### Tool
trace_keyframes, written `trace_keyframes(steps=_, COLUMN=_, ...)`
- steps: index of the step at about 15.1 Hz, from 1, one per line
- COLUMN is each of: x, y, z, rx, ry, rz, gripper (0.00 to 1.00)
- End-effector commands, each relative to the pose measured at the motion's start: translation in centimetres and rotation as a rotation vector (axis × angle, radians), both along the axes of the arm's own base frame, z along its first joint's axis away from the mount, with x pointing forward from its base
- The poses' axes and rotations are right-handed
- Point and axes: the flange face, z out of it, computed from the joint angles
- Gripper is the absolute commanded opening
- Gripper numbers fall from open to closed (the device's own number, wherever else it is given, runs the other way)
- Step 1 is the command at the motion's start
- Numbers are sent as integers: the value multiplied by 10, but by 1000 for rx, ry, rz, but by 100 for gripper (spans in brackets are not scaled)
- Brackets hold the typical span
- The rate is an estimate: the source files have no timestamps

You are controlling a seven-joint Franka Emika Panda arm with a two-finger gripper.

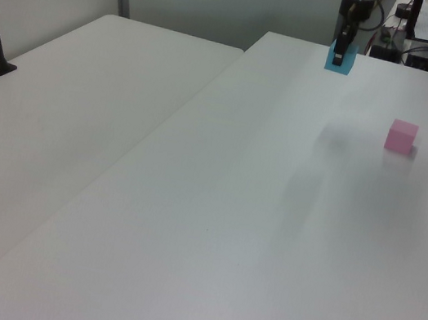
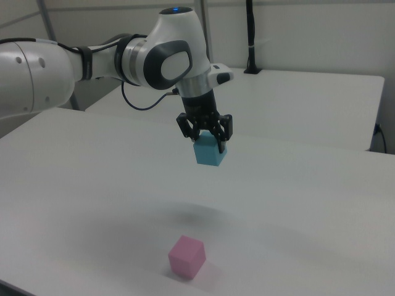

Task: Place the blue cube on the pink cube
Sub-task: 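Lift the light-blue cube and carry it above the pink cube, then lower the light-blue cube onto the pink cube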

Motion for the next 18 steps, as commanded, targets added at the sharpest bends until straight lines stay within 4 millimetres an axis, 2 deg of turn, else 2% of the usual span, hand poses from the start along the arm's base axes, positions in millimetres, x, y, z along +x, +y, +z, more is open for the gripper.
trace_keyframes(steps=1, x=-14, y=1, z=14, rx=14, ry=6, rz=-15, gripper=34)
trace_keyframes(steps=5, x=-60, y=3, z=20, rx=21, ry=19, rz=-21, gripper=34)
trace_keyframes(steps=12, x=-163, y=3, z=21, rx=29, ry=32, rz=51, gripper=34)
trace_keyframes(steps=15, x=-180, y=3, z=24, rx=47, ry=26, rz=49, gripper=34)
trace_keyframes(steps=18, x=-197, y=-1, z=14, rx=57, ry=38, rz=62, gripper=34)
